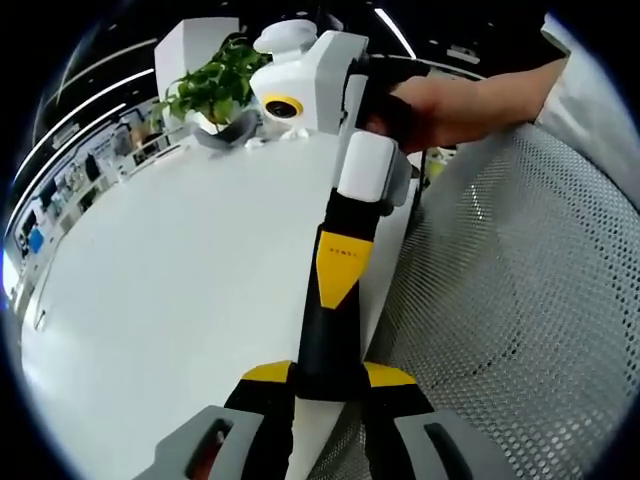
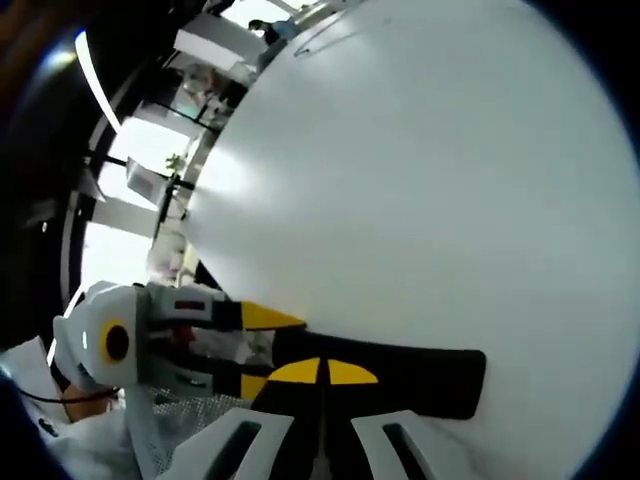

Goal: Press the specified remote control buttons in sequence, fully releasing each button before pressing the next.

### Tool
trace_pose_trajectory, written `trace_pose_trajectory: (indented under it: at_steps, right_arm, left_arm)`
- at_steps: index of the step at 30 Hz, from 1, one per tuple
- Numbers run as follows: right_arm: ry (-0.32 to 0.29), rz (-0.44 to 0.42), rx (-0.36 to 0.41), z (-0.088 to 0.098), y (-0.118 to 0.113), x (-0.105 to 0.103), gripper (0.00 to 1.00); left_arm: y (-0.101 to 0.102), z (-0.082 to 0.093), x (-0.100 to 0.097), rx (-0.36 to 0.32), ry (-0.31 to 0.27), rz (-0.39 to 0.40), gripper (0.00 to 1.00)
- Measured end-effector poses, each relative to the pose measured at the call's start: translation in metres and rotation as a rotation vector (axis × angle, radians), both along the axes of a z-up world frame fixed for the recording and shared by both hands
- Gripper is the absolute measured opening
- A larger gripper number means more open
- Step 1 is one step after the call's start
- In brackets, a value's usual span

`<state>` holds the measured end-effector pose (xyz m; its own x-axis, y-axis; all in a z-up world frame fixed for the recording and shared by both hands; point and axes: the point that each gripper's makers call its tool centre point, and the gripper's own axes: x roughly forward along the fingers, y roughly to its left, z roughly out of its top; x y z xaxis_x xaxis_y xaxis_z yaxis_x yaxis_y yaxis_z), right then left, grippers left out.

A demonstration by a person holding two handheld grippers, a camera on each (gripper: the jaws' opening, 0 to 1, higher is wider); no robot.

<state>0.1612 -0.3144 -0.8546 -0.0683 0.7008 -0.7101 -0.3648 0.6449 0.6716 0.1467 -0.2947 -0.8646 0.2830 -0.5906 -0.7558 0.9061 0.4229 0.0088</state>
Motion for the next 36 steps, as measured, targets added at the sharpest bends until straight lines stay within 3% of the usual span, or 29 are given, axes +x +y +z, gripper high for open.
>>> trace_pose_trajectory:
  at_steps: [14,21,28,32,35,36]
  right_arm:
    - [-0.044,0.068,-0.018,0.003,0.001,-0.005,0.0]
    - [-0.077,0.058,0.018,0.012,0.003,-0.002,0.0]
    - [-0.172,0.003,0.117,0.037,0.01,0.011,0.0]
    - [-0.343,-0.075,0.177,0.065,0.005,0.034,0.0]
    - [-0.395,-0.202,0.302,0.098,-0.003,0.046,0.0]
    - [-0.433,-0.208,0.305,0.103,-0.009,0.049,0.0]
  left_arm:
    - [-0.001,0.0,-0.001,0.001,-0.001,-0.003,0.25]
    - [0.0,0.001,-0.001,0.001,0.001,-0.001,0.25]
    - [0.0,0.001,-0.001,0.0,-0.002,-0.006,0.25]
    - [0.001,0.001,-0.001,0.0,-0.003,-0.007,0.25]
    - [0.001,0.001,-0.001,0.0,-0.003,-0.008,0.25]
    - [0.001,0.001,-0.001,0.001,-0.003,-0.008,0.25]
